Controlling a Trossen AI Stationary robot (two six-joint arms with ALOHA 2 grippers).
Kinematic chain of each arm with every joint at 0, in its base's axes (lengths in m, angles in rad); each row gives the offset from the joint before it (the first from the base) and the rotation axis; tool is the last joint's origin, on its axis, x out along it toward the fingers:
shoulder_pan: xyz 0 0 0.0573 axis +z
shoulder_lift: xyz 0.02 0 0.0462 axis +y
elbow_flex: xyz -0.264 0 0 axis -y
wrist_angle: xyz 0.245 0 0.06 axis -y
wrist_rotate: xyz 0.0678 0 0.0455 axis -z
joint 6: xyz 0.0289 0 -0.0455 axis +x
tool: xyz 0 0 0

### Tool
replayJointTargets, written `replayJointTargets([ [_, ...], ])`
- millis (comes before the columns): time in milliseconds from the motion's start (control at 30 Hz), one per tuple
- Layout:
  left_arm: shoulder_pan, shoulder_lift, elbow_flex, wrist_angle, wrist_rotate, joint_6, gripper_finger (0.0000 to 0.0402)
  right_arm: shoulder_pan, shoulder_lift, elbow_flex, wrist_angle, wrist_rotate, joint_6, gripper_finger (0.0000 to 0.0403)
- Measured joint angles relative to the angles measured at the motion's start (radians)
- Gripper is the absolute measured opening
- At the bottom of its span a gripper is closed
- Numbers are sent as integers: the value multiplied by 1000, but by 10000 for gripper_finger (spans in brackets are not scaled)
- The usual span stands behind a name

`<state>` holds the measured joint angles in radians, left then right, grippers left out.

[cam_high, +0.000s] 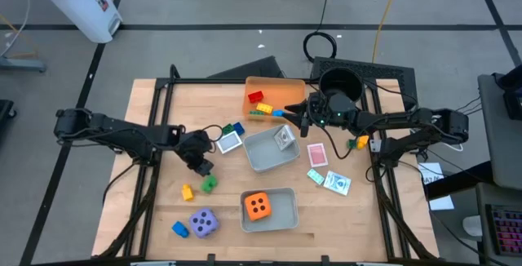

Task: Pick & Place Toys
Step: Put the green game piece into the orange bin

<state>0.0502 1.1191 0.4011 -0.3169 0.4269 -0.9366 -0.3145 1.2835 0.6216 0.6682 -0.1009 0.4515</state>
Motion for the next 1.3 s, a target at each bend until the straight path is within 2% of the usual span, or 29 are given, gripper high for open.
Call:
replayJointTargets([
  [300,24,-1,0,-126,19,18,42,0,0,0,0,-4,7,187],
  [467,24,-9,0,-121,66,14,99,0,0,0,0,-4,8,187],
  [633,24,-9,0,-47,174,-31,164,0,0,0,0,-4,8,187],
  [733,22,-9,1,6,201,-80,196,0,0,0,0,-4,8,187],
  [867,-13,-9,8,43,132,-125,216,0,0,0,-7,-4,8,187],
  [1100,-62,-8,42,-2,-99,-157,218,0,0,0,-7,-4,8,187],
  [1300,-113,17,100,-70,-123,-148,218,0,0,0,-13,-4,8,187],
])
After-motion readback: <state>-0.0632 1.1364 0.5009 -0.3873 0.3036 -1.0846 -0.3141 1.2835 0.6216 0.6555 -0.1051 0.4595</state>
